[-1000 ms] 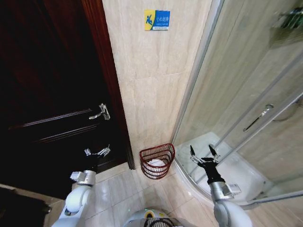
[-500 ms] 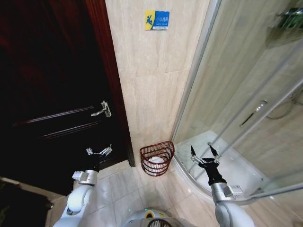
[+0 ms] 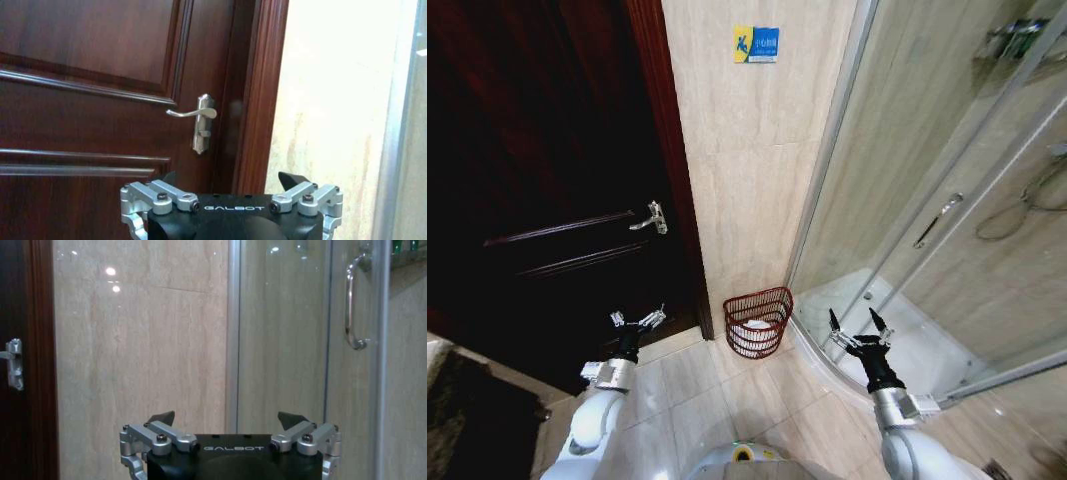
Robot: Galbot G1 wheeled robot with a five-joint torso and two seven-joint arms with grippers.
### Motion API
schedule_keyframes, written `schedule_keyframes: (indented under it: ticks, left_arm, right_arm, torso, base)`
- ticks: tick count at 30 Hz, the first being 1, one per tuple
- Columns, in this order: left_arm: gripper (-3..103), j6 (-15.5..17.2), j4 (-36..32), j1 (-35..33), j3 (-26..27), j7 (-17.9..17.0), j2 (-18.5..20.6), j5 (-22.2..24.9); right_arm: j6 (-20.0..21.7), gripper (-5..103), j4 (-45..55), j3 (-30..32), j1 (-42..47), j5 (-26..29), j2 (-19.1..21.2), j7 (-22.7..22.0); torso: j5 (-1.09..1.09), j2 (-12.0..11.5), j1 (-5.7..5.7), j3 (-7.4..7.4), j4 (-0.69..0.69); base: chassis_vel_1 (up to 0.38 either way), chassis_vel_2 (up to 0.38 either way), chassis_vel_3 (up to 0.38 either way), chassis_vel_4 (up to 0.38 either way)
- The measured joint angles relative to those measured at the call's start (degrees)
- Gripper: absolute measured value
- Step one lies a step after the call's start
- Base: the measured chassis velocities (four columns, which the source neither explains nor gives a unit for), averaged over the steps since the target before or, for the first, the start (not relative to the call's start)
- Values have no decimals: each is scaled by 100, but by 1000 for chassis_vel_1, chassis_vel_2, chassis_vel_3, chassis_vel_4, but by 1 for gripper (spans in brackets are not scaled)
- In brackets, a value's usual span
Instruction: Discard the used towel into the hamper.
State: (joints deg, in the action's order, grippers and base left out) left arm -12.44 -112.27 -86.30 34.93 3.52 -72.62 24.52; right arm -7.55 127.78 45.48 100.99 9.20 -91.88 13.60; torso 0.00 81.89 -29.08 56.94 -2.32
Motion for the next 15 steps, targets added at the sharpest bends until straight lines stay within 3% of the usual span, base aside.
schedule_keyframes:
  ticks: [15]
  left_arm:
    - [100, -30, -51, -37, -54, 8, -7, -16]
  right_arm:
    - [-39, 100, -19, 6, 33, -3, -8, 25]
  torso:
    - [1, 0, 2, 0, 0]
  base:
    - [119, -112, -121, 119]
